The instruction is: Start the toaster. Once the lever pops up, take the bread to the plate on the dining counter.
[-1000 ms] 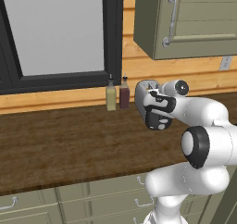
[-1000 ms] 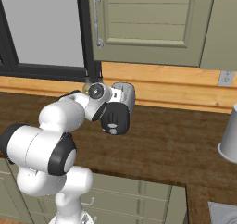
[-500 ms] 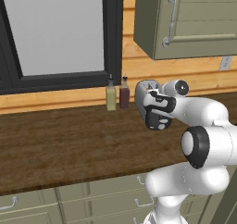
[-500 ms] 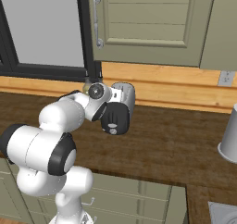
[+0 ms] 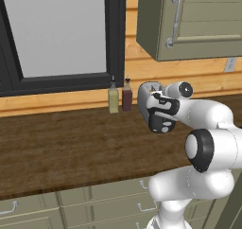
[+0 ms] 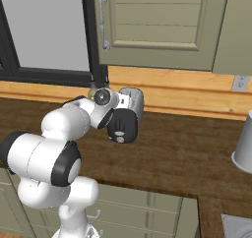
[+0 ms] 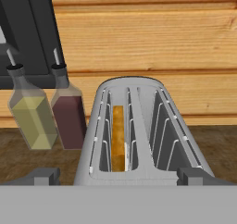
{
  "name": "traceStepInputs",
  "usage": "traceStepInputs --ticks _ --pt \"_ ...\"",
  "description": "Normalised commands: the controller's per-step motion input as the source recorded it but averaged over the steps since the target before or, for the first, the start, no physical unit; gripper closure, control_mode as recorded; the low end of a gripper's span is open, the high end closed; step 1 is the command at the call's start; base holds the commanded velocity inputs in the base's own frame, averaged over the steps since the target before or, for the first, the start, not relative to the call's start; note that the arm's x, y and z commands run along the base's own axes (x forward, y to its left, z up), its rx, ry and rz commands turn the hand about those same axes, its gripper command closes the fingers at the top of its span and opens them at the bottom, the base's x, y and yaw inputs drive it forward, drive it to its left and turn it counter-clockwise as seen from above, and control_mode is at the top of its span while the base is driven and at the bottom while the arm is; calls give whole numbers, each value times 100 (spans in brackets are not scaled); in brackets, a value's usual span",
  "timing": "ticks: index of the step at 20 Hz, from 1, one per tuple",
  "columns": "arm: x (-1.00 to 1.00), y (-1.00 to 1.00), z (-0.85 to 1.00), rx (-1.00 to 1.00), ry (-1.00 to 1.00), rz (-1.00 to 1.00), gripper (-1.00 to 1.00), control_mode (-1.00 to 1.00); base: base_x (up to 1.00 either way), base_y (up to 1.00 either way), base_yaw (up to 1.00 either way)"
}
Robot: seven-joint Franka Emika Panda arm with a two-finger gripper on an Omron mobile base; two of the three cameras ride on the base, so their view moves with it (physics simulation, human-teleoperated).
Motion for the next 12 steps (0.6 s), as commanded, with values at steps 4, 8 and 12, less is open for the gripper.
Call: traceStepInputs --ticks 4,8,12 --pt "0 0 0 0 0 0 -100 -100 0 0 0" --pt "0 0 0 0 0 0 -100 -100 0 0 0" --pt "0 0 0 0 0 0 -100 -100 0 0 0"
